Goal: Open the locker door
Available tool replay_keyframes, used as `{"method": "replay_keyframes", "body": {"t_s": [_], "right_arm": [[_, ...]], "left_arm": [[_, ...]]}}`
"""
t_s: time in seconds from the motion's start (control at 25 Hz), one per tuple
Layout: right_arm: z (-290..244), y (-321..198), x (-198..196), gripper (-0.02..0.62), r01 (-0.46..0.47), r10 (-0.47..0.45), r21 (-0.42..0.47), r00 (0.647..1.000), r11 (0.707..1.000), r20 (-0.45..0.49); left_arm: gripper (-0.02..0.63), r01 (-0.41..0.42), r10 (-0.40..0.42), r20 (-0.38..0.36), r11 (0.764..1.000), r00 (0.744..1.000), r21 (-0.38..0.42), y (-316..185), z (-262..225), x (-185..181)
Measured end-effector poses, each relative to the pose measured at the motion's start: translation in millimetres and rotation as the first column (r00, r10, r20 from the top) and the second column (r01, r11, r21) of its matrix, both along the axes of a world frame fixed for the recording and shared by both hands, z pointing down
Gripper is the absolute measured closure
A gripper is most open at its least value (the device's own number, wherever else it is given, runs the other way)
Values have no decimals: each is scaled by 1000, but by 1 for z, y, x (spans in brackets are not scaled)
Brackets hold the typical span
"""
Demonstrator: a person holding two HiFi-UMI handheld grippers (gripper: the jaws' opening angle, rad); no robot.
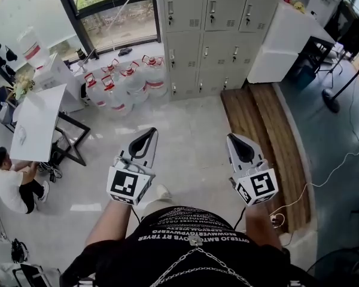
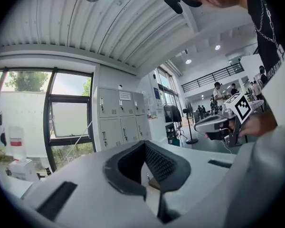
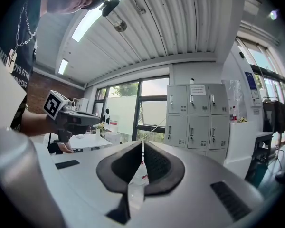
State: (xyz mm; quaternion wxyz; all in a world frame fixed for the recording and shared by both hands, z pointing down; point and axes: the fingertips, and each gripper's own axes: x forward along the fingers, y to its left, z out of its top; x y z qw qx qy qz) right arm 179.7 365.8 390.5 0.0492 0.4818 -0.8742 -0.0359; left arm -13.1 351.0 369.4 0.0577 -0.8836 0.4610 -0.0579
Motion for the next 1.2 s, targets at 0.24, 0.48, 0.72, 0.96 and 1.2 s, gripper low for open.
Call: {"method": "replay_keyframes", "body": {"t_s": [0.24, 0.48, 0.72, 0.96, 1.2], "right_arm": [[0, -47, -34, 586, 15, -15, -17, 1000, 1000, -23], [6, -91, -84, 573, 47, -49, -66, 998, 997, -27], [-2, -137, -137, 551, 63, -65, -62, 998, 996, -22], [-2, -175, -184, 530, 68, -69, -94, 998, 993, -13], [6, -194, -205, 509, 55, -58, -118, 998, 991, -25]], "left_arm": [[607, 10, -10, -20, 1000, 1000, -6, -47, 1, -34], [607, 65, -65, -37, 998, 997, -17, -83, 4, -93], [607, 110, -111, -42, 994, 993, -24, -121, 11, -160], [607, 125, -127, -67, 991, 990, -39, -155, 13, -217], [607, 103, -108, -75, 992, 991, -70, -179, 27, -235]]}}
